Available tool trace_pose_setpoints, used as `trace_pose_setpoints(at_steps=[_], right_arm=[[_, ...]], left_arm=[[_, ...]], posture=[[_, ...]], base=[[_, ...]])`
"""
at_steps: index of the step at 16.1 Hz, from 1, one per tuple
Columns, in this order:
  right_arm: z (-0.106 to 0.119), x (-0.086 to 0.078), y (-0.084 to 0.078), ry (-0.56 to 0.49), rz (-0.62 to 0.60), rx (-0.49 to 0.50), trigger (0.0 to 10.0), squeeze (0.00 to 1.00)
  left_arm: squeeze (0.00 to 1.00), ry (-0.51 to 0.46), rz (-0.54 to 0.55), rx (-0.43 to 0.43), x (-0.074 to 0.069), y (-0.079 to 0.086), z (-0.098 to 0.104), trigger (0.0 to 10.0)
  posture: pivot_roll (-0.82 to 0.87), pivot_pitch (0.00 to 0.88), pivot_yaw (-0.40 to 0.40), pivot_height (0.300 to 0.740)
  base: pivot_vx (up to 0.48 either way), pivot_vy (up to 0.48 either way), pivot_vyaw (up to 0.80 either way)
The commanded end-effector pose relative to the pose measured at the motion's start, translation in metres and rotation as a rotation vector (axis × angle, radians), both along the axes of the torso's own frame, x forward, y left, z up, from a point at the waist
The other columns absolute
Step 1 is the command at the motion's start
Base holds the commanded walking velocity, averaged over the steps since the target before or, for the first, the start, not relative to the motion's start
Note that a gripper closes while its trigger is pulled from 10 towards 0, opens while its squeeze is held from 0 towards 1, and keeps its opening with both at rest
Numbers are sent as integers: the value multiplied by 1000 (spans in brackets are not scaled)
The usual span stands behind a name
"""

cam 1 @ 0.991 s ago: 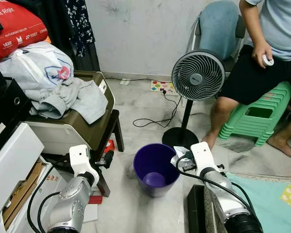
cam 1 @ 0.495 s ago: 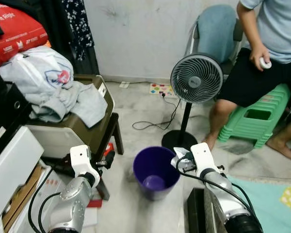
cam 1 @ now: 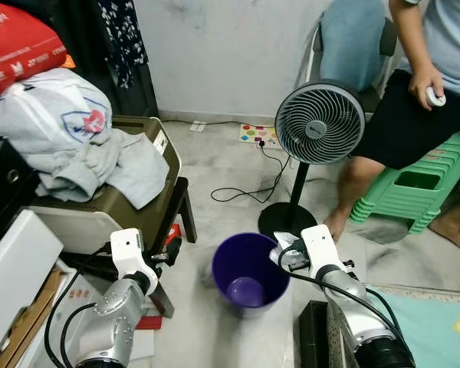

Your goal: Clean up the room

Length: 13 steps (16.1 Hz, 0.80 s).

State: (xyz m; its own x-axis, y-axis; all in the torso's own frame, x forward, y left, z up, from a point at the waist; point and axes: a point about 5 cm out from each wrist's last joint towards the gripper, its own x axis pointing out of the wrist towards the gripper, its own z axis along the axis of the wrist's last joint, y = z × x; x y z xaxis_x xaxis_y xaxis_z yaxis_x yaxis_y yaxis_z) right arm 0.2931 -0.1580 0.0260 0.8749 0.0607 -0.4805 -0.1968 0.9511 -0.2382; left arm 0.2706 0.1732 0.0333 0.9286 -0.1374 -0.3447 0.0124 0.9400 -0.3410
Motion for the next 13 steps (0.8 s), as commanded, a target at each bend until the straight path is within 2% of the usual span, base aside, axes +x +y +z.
trace_pose_setpoints(at_steps=[1,9,13], right_arm=[[2,1,-3,0,-6,-6,10000,0],[2,2,-3,-4,-3,-10,10000,0],[5,3,-3,-31,0,-7,10000,0]], left_arm=[[0,-11,-6,-7,1,-1,2,10000],[0,-10,-3,-5,2,-1,2,10000],[0,-60,22,46,1,2,11,10000]], posture=[[-67,0,35,740],[-67,0,33,740],[-67,0,34,740]], base=[[292,0,0],[288,0,0],[0,0,0]])
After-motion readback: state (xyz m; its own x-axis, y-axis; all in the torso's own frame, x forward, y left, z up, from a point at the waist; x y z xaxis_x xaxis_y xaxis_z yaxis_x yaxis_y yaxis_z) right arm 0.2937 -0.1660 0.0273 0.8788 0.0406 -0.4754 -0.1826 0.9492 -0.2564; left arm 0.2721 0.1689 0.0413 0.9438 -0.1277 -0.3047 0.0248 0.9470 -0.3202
